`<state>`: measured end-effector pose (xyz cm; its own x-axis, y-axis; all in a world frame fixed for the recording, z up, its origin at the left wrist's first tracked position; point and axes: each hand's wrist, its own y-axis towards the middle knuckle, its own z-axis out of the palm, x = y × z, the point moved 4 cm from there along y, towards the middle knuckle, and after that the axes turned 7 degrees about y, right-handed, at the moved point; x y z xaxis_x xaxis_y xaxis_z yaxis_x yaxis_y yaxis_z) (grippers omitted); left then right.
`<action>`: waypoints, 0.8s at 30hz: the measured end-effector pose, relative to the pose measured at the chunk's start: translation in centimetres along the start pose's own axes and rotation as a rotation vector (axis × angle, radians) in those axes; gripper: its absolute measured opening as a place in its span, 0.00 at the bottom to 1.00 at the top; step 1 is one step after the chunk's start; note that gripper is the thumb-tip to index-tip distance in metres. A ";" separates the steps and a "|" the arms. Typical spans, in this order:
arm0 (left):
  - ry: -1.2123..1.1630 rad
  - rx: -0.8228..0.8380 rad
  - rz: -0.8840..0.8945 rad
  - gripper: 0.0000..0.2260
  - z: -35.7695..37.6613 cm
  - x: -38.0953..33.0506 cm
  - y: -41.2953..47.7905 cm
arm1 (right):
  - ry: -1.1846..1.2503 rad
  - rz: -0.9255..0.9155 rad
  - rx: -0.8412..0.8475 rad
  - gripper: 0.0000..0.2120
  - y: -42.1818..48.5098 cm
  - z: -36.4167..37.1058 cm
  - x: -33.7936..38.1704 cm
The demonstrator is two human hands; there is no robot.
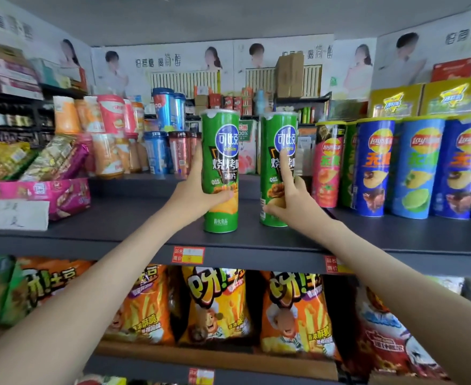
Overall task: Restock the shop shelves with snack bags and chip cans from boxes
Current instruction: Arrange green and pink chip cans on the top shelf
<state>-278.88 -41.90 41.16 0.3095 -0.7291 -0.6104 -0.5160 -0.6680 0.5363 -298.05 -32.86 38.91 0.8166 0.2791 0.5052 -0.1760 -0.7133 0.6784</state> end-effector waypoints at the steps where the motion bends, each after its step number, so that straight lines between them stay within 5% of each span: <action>1: -0.005 0.003 0.009 0.49 0.1 0.2 0.1 | -0.021 0.012 0.009 0.54 0.2 0.1 -0.1; 24: -0.084 0.002 -0.010 0.52 3.1 0.3 4.4 | -0.143 0.155 0.023 0.59 4.2 0.8 -4.4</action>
<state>-283.53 -44.63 41.50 0.2466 -0.7076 -0.6622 -0.5149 -0.6745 0.5291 -301.91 -37.59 39.07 0.8508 0.0713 0.5207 -0.2949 -0.7553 0.5853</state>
